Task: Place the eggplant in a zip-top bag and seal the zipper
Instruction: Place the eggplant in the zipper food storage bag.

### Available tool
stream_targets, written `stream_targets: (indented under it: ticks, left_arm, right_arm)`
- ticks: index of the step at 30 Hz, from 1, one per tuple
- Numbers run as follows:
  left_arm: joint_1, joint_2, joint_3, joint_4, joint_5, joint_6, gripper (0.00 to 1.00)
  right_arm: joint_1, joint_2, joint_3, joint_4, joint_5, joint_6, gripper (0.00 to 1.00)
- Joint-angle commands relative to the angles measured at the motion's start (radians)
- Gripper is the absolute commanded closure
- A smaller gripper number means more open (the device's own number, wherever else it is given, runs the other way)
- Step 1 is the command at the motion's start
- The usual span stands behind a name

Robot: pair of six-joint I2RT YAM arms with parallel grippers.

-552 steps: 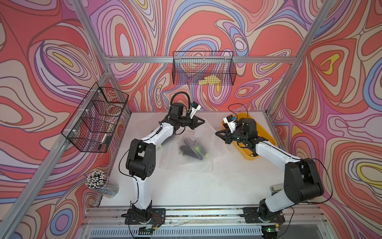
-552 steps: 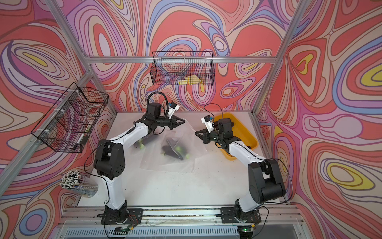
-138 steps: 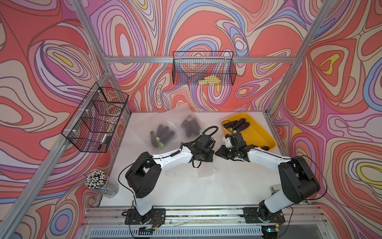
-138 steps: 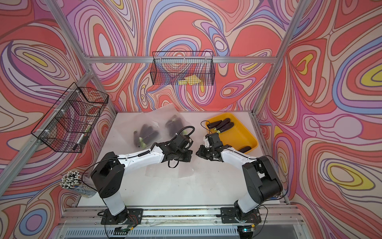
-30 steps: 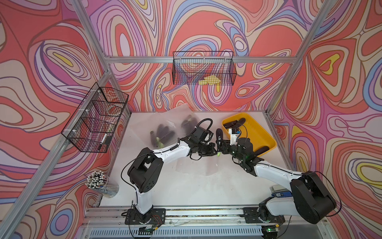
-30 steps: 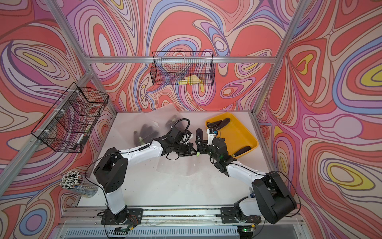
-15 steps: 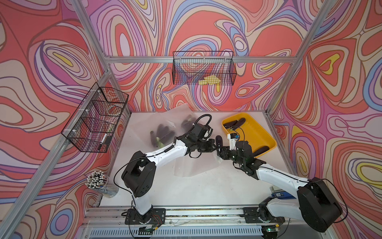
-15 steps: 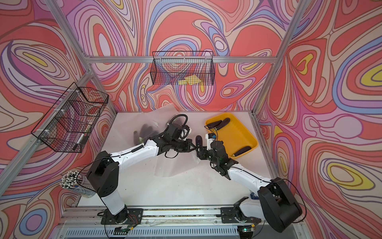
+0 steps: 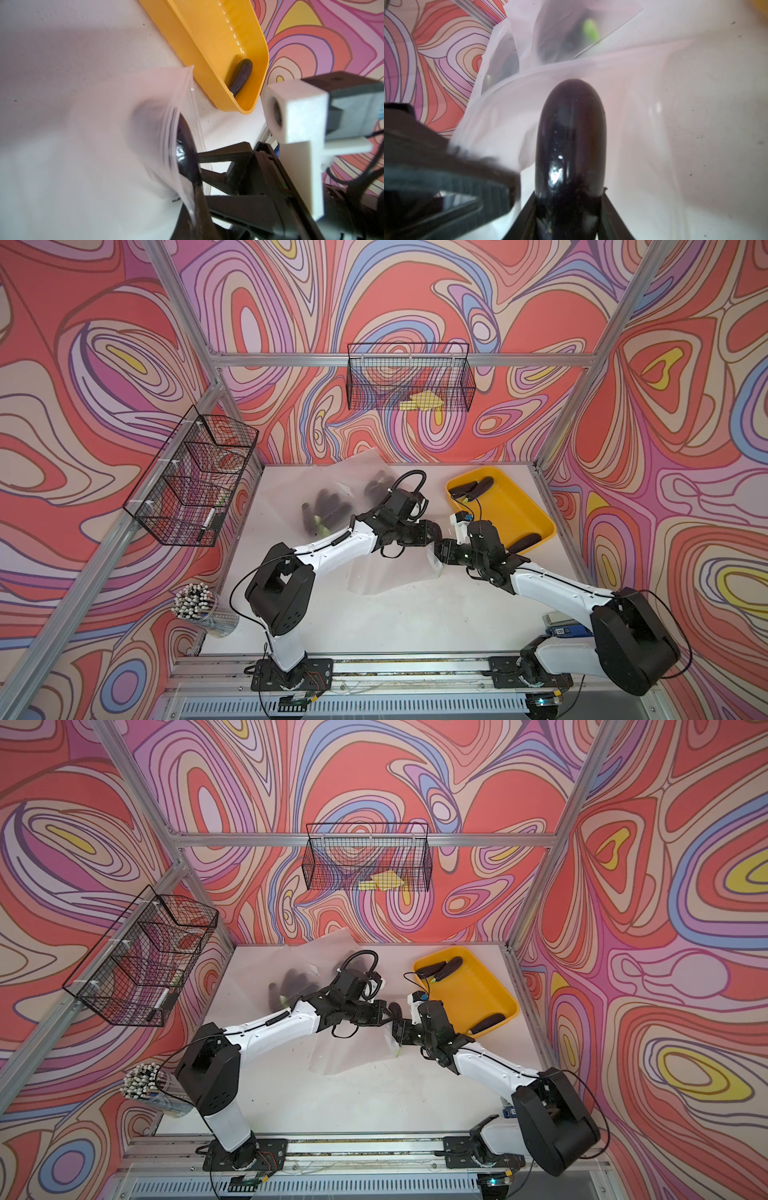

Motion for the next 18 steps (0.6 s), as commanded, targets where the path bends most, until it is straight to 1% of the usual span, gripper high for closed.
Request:
stream_targets:
  ticks: [1, 4, 6, 8, 9, 10, 12, 14, 15, 18]
  left_arm:
    - [0.002, -0.043, -0.034, 0.020, 0.008, 0.048, 1.00]
    - [0.001, -0.092, -0.098, 0.049, -0.009, 0.046, 1.00]
    - [0.000, -0.102, -0.118, 0.056, 0.011, 0.046, 1.00]
    - [-0.003, -0.095, -0.121, 0.054, 0.047, 0.048, 1.00]
    - [-0.009, -0.090, -0.121, 0.054, 0.063, 0.047, 1.00]
    - [-0.016, -0.087, -0.122, 0.052, 0.068, 0.047, 1.00]
    - [-0.026, -0.085, -0.128, 0.056, 0.063, 0.035, 1.00]
    - [-0.021, -0.091, -0.150, 0.071, 0.037, -0.003, 1.00]
    - [-0.015, -0.089, -0.160, 0.075, 0.024, -0.023, 1.00]
    - [0.013, -0.053, -0.173, 0.135, 0.028, -0.065, 1.00]
  right_arm:
    - [0.007, 0.101, 0.102, -0.106, -0.043, 0.029, 0.67]
    - [0.006, 0.144, 0.186, -0.158, -0.041, 0.073, 0.64]
    - [0.006, 0.148, 0.229, -0.186, -0.019, 0.109, 0.60]
    - [0.001, 0.153, 0.267, -0.185, -0.012, 0.158, 0.59]
    - [-0.001, 0.167, 0.295, -0.189, -0.017, 0.176, 0.54]
    - [-0.001, 0.192, 0.339, -0.208, -0.027, 0.182, 0.45]
    - [-0.002, 0.245, 0.433, -0.278, -0.070, 0.171, 0.37]
    - [-0.002, 0.258, 0.499, -0.353, -0.113, 0.139, 0.34]
    - [-0.002, 0.244, 0.517, -0.390, -0.121, 0.119, 0.32]
    - [-0.005, 0.155, 0.520, -0.458, -0.100, 0.070, 0.32]
